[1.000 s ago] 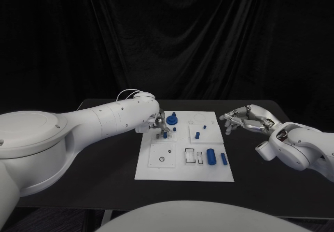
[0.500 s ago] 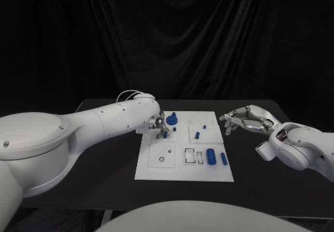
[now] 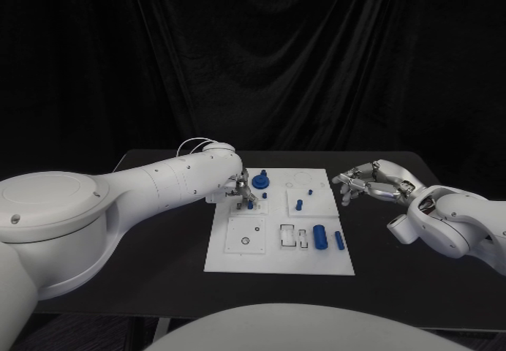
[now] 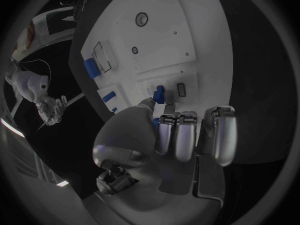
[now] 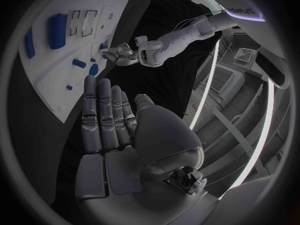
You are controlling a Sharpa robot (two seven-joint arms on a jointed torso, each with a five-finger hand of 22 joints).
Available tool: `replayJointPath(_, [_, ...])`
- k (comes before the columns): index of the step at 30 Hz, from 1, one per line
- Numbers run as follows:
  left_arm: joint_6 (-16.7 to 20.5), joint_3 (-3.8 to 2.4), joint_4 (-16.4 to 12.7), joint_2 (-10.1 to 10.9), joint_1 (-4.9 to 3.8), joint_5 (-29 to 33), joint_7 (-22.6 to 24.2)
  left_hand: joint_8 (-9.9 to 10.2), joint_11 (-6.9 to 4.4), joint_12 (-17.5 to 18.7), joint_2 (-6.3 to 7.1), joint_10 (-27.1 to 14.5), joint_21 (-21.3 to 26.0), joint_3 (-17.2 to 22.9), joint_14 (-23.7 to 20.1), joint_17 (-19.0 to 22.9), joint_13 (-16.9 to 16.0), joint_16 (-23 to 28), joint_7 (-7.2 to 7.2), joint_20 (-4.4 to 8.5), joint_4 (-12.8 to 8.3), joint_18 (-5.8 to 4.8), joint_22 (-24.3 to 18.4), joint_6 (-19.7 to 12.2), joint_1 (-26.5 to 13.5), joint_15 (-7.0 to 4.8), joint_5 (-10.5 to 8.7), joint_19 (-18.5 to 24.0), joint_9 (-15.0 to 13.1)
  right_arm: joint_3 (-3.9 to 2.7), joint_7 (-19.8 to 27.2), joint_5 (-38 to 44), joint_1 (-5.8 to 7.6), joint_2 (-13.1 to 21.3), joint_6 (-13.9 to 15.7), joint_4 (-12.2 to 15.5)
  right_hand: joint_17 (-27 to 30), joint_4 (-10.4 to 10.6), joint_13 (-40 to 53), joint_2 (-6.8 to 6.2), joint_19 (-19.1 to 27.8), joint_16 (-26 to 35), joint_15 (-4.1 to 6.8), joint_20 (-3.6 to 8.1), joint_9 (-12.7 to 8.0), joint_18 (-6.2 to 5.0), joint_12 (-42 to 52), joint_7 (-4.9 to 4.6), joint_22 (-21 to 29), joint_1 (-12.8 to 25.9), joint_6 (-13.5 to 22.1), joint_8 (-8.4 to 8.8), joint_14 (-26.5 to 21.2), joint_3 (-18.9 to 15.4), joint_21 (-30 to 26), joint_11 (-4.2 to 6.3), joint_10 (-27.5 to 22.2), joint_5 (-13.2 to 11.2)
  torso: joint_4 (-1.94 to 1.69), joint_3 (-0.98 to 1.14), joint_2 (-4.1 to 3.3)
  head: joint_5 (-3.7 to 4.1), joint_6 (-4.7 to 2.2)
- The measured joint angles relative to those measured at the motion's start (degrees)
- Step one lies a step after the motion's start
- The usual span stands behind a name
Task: Assemble the parts on the task board
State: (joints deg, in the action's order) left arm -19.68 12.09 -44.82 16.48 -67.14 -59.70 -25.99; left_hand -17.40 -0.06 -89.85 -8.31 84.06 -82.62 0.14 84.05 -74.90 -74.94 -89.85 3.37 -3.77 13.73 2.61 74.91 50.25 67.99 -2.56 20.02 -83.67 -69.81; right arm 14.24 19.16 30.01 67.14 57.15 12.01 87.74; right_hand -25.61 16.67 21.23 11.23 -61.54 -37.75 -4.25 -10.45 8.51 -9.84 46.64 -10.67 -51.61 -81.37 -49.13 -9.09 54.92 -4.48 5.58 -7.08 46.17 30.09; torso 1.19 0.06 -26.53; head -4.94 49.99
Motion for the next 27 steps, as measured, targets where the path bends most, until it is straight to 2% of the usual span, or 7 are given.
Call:
replayJointPath(9, [-0.04,-0.03,-0.06,-0.19,0.1,0.02,0.03,0.0,0.0,0.0,0.54,0.0,0.52,2.31,0.0,0.0,0.0,0.0,0.0,0.21,-1.01,0.01,0.0,-0.41,0.54,0.0,1.25,0.21,0.01,0.0,-0.4,0.0,0.0,-0.02,-0.22,0.0,0.02,-0.05,-0.06,0.0,0.0,0.06,-0.21,0.0,-0.05,0.0,-0.09,0.0,0.0,0.0,0.0,0.0,-0.21,0.05,0.0,0.0,0.0,0.0,0.0,0.0,0.01,-0.13,0.0])
replayJointPath(15, [-0.04,-0.03,-0.14,-0.24,0.14,0.02,0.12,0.28,0.0,0.0,0.69,0.0,0.65,3.57,0.0,0.0,-0.01,0.0,0.0,0.2,-1.52,0.01,0.0,-0.41,0.69,0.0,1.29,0.21,0.22,0.0,-0.71,0.0,0.0,-0.03,-0.41,0.0,0.06,-0.16,-0.11,0.0,0.0,0.22,-0.21,0.0,-0.05,0.0,-0.23,0.0,0.0,0.0,0.0,0.22,-0.21,0.16,0.0,0.0,0.0,0.0,0.0,0.0,0.02,-0.17,0.0])
replayJointPath(18, [-0.04,-0.05,-0.23,-0.24,0.14,0.02,0.17,0.53,0.0,0.0,1.09,0.0,0.87,4.77,0.0,0.0,0.0,0.0,0.01,0.2,-2.18,0.0,0.0,-0.41,1.07,0.0,2.1,0.21,0.47,0.0,-0.87,0.0,0.0,-0.03,-0.51,0.0,0.12,-0.16,-0.11,0.0,0.0,0.22,-0.21,0.0,-0.09,0.0,-0.23,0.0,0.05,0.0,0.0,0.22,-0.21,0.16,0.0,0.0,0.0,0.0,0.0,0.0,0.02,-0.18,0.0])
replayJointPath(24, [0.09,-0.09,-0.69,-0.12,0.14,-0.01,0.24,1.64,-0.14,0.0,3.08,-0.15,0.87,9.01,-0.21,0.0,0.01,0.0,-0.09,0.2,-3.68,0.0,0.0,0.35,0.58,-0.2,4.63,0.21,1.56,0.0,-1.23,0.0,0.0,-0.04,-0.71,-0.07,0.12,0.0,-0.17,0.23,0.21,0.22,-0.21,-0.21,-0.09,0.0,-0.23,0.0,0.05,-0.23,0.0,0.22,-0.21,0.32,0.0,0.0,0.0,0.0,0.0,-0.01,0.02,-0.16,0.0])
replayJointPath(27, [0.18,-0.1,-0.87,-0.02,0.14,-0.03,0.27,2.09,-0.19,0.0,3.8,-0.2,0.89,10.95,-0.21,0.0,0.01,0.0,-0.16,0.2,-4.42,0.01,0.0,0.66,0.17,-0.2,5.22,0.21,1.94,0.0,-1.39,0.0,0.0,-0.11,-0.79,-0.12,0.19,-0.01,-0.17,0.23,0.21,0.22,-0.24,-0.21,-0.09,0.0,-0.23,0.0,0.05,-0.23,0.0,0.22,-0.24,0.33,0.0,-0.02,-0.01,0.0,0.0,-0.01,0.02,-0.27,0.0])
